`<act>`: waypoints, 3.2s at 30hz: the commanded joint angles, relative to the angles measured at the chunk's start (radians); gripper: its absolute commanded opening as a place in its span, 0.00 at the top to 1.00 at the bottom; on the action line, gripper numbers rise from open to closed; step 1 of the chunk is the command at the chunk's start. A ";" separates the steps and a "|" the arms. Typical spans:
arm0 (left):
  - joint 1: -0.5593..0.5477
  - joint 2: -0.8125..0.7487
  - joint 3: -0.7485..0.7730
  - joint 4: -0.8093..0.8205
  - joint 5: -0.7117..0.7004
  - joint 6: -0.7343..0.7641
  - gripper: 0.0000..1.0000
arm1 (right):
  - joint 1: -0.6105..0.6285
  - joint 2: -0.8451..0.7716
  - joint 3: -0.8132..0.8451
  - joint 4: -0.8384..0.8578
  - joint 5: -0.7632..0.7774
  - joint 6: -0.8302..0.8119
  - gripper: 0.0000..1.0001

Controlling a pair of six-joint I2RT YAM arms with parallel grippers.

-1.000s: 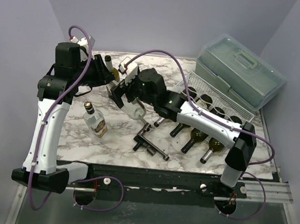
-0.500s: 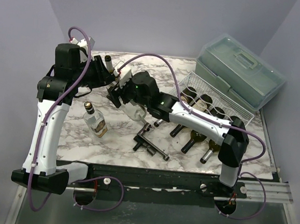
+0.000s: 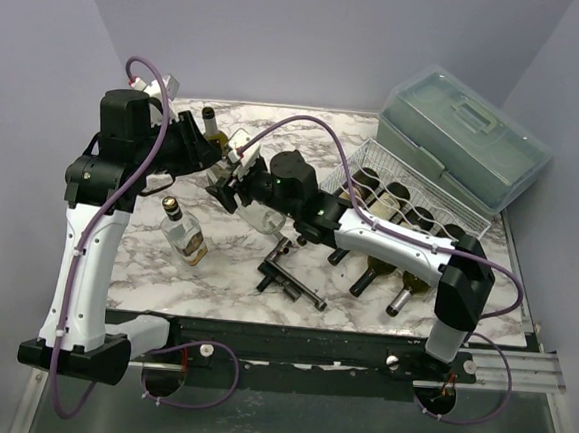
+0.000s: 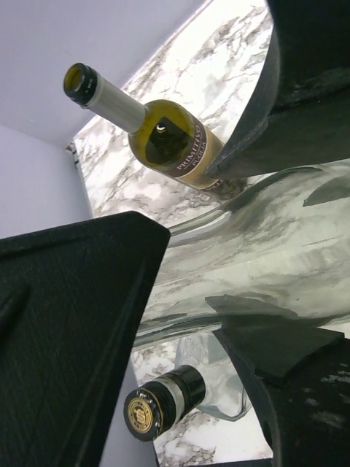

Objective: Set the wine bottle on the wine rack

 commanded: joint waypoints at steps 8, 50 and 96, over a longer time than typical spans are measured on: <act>-0.001 -0.054 0.036 0.116 0.086 -0.056 0.75 | 0.003 -0.021 -0.015 0.096 -0.060 -0.052 0.99; -0.386 0.102 -0.167 0.155 -0.443 0.012 0.61 | 0.002 0.017 -0.343 0.282 0.014 0.193 0.00; -0.385 -0.535 -0.093 -0.034 -0.922 0.050 0.01 | 0.002 0.077 -0.287 0.427 0.066 0.205 0.53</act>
